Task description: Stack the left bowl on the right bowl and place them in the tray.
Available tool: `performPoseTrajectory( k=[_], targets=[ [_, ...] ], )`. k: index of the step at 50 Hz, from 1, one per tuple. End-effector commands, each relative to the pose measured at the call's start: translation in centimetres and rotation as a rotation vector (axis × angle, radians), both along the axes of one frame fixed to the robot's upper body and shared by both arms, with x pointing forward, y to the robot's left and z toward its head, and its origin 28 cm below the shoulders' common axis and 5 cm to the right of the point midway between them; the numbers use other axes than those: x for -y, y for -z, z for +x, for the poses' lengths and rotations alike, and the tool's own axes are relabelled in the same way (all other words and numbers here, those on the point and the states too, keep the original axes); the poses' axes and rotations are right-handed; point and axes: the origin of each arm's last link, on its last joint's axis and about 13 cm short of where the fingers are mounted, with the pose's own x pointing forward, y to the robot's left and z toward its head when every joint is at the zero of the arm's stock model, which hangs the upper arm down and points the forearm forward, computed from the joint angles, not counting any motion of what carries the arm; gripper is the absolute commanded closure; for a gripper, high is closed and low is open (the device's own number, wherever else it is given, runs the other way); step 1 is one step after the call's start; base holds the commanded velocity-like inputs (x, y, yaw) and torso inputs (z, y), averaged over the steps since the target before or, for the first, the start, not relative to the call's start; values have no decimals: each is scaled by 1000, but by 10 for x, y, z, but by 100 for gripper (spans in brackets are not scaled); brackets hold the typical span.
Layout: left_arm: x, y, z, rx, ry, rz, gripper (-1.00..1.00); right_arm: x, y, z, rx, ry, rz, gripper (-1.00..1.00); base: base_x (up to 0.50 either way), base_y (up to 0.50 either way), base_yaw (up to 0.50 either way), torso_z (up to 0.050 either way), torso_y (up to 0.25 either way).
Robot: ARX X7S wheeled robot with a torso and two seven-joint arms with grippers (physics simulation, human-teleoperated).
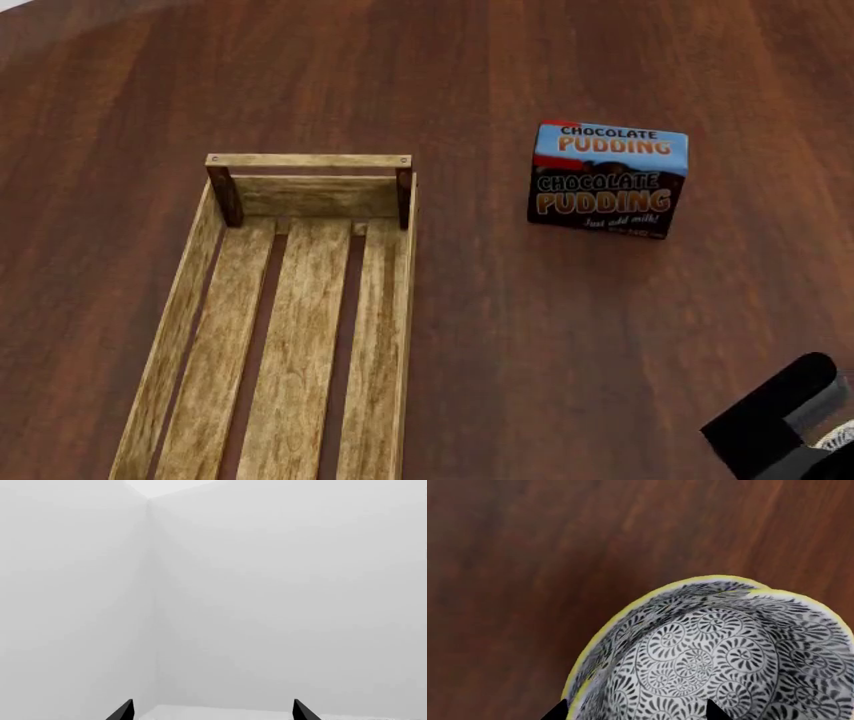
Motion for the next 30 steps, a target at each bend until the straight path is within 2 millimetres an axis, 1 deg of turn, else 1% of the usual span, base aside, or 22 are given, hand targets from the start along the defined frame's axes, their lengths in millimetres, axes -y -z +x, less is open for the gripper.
performPoseTrajectory(
  k=[1, 7, 25, 30],
  targets=[
    [0, 0, 1, -1, 3, 1, -100, 1, -4, 0, 9, 2, -6, -100, 0, 0, 0, 0, 0],
    [0, 0, 1, 2, 6, -2, -100, 2, -13, -3, 23, 1, -20, -100, 0, 0, 0, 0, 0],
    [-3, 4, -4, 13, 3, -17, -100, -3, -37, -11, 44, -26, -39, -100, 0, 0, 0, 0, 0],
    [-3, 6, -4, 13, 2, -20, -100, -2, -37, -10, 45, -32, -40, -100, 0, 0, 0, 0, 0]
  ],
)
